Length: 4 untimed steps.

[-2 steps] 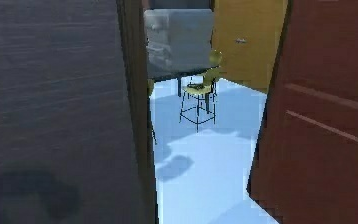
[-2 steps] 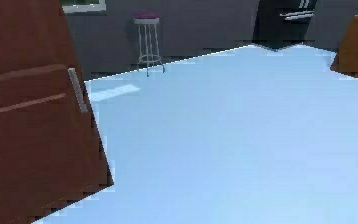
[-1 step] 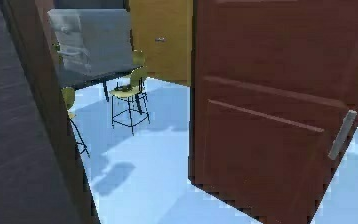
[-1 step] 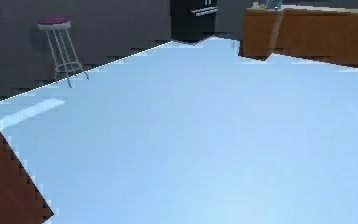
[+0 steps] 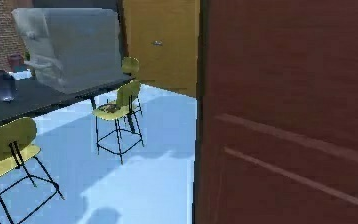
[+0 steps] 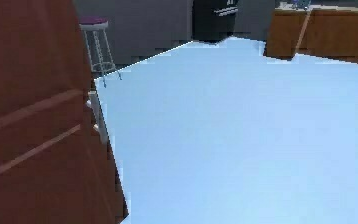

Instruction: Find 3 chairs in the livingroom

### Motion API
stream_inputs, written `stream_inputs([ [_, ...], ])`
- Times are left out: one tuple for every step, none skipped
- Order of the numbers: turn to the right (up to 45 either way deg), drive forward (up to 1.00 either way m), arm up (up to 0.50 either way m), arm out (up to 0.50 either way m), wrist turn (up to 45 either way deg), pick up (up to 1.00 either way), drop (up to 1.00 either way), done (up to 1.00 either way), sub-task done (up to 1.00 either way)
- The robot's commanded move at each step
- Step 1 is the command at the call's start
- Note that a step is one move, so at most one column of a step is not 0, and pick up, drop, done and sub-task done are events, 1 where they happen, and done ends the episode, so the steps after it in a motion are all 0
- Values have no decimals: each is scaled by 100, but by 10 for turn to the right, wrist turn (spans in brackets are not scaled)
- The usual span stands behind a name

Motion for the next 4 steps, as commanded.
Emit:
stream_inputs([
  [-330,0,0,0,0,0,0,0,0],
  [0,60,0,0,0,0,0,0,0],
  [-450,0,0,0,0,0,0,0,0],
  [-60,0,0,0,0,0,0,0,0],
])
